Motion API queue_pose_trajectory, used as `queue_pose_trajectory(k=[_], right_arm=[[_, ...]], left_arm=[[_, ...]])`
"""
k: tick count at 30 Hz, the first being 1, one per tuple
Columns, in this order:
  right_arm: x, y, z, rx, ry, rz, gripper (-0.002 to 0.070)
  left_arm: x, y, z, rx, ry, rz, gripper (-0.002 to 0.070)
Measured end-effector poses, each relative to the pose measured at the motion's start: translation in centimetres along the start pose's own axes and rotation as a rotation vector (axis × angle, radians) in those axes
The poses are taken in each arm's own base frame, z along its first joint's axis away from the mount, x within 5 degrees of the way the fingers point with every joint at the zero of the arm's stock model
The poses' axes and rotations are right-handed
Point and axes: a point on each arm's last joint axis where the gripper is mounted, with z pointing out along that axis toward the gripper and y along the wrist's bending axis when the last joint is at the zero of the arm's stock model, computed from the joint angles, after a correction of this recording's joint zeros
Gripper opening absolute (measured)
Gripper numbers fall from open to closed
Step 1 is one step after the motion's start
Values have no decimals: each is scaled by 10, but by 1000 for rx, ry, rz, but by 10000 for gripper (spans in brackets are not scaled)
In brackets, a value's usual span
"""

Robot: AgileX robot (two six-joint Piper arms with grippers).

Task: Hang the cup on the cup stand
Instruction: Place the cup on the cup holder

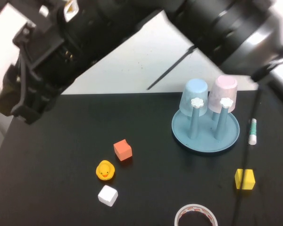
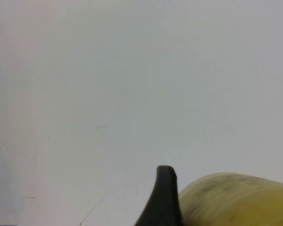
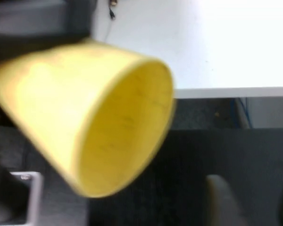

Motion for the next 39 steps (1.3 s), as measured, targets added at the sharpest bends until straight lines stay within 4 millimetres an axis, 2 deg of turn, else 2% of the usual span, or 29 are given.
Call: queue_pose_trajectory(k=[3, 4, 6, 10, 12, 19, 24, 27, 31, 35, 39], right_arm=[[-2, 9, -6, -57, -14, 20, 130], [0, 12, -2, -87, -12, 23, 84], [5, 18, 11, -144, 11, 30, 35], [18, 31, 38, -213, 78, 25, 7], [18, 39, 44, -234, 89, 9, 3], [12, 61, 49, -277, 80, -59, 0], [12, 60, 46, -226, 108, -77, -1], [11, 56, 36, -144, 140, -113, -1], [2, 59, 11, -80, 124, -141, -1], [-12, 67, -29, -12, 75, -156, -1], [-17, 72, -78, 140, 72, -192, -1]], left_arm=[[1, 0, 0, 1, 10, 0, 557], [1, 0, 0, 1, 11, 0, 557], [1, 0, 0, 2, 13, -2, 557], [2, 0, 0, 3, 25, 0, 557], [2, 0, 0, 2, 22, 7, 554], [3, 0, 0, 4, 38, 11, 552], [5, 0, 0, 4, 56, 15, 551], [5, 0, 1, 2, 60, 17, 550], [6, 0, 1, 4, 67, 28, 550], [6, -3, 0, 15, 68, 108, 550], [7, -19, -1, 68, 61, 337, 550]])
